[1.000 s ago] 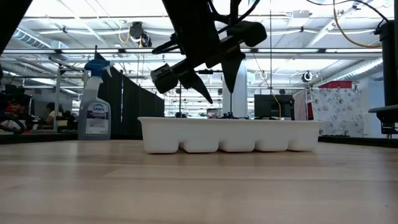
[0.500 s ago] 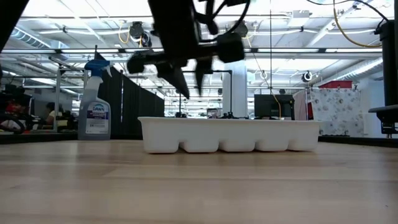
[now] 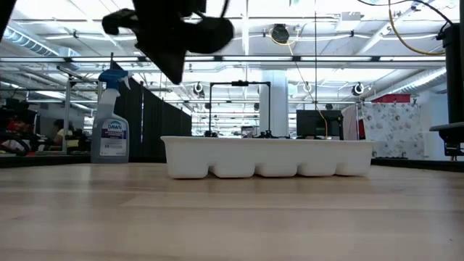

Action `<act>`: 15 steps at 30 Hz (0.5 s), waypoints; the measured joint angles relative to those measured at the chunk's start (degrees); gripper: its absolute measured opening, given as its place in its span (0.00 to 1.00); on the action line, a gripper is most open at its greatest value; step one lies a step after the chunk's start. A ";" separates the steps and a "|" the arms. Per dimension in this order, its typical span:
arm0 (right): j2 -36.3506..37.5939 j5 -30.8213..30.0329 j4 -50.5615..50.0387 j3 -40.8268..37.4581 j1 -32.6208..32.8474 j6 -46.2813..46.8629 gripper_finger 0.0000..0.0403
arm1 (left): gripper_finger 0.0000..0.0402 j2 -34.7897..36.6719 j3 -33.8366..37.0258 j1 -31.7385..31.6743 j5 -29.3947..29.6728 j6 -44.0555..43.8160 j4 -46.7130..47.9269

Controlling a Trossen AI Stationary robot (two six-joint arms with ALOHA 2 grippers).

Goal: Sort silverware

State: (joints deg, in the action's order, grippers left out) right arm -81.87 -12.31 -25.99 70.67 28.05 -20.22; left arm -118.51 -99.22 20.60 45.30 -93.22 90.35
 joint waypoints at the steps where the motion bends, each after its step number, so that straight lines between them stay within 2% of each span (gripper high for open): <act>1: 0.29 0.08 -1.20 0.00 0.09 1.33 0.37 | 0.00 1.20 0.70 0.35 0.41 1.23 -0.84; 4: 1.20 0.23 -4.17 0.00 0.11 5.85 0.27 | 0.00 5.83 4.06 0.82 1.54 3.94 -0.33; 8: 1.62 0.28 -8.51 0.00 0.11 9.85 0.05 | 0.00 11.68 10.92 2.24 4.21 5.68 -1.71; 15: 1.70 -0.32 -17.60 0.00 0.13 21.01 0.00 | 0.00 23.34 24.35 6.27 10.94 5.27 -6.68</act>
State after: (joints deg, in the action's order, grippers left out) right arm -80.16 -12.63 -43.59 70.67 28.18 0.79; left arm -95.17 -74.87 26.87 56.24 -87.96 83.67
